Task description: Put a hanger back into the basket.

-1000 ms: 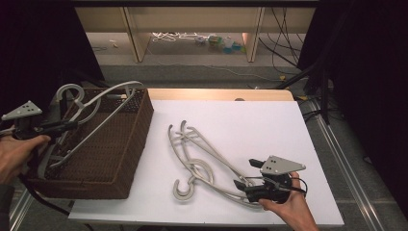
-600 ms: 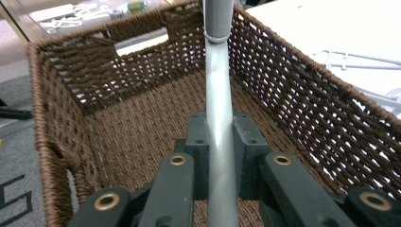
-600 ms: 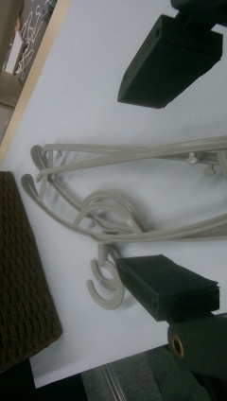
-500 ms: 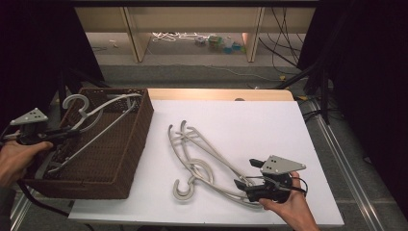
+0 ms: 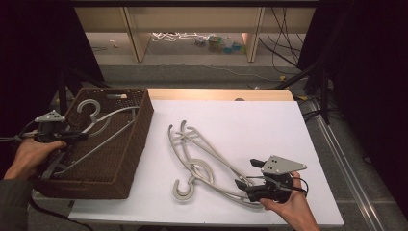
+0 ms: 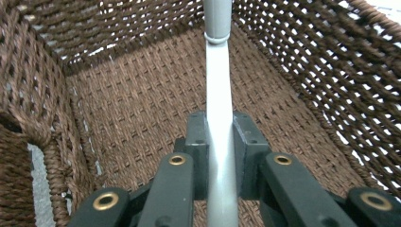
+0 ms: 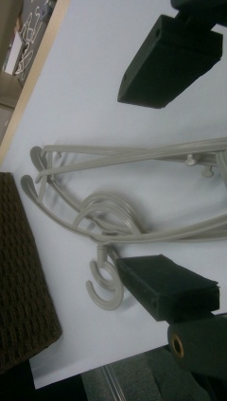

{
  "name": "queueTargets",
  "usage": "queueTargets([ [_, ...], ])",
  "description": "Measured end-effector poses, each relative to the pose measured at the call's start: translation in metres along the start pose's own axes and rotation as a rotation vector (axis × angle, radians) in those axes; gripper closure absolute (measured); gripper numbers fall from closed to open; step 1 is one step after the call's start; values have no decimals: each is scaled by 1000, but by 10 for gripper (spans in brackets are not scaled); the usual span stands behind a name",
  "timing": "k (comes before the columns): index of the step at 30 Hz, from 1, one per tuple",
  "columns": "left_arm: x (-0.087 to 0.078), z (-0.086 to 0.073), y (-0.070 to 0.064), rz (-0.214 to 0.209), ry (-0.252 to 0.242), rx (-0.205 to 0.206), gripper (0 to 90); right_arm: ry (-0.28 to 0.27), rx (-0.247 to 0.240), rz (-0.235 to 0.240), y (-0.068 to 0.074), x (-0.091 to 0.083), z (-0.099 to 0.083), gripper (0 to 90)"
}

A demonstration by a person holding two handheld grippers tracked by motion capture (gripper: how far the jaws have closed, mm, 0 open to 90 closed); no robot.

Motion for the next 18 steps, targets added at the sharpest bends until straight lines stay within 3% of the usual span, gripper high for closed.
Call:
queueTargets([
  [4, 1, -6, 6, 26, 15, -19, 785, -2, 3, -1, 0, 0, 0, 189],
  [9, 2, -11, 8, 40, 30, -15, 783, -3, -3, 0, -1, 0, 0, 189],
  [12, 7, -17, 8, 96, 52, -15, 769, -1, -1, 6, 0, 1, 0, 189],
  [13, 7, -17, 8, 96, 52, -15, 766, -1, -1, 6, 0, 1, 0, 189],
  [14, 7, -19, 11, 113, 77, -44, 760, 0, -1, 6, 0, 2, 0, 189],
  [18, 6, -22, 15, 131, 69, -66, 762, -4, 2, 3, 0, 1, 0, 189],
])
Point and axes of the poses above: each handheld gripper's, and its own axes: x roughly forward along the jaws, z roughly out of its top, y roughly to its left, the point moved 3 cm from there along x, roughly forward along the jaws, and after that the axes turned 14 degrees about -y, right-handed, at the moved point
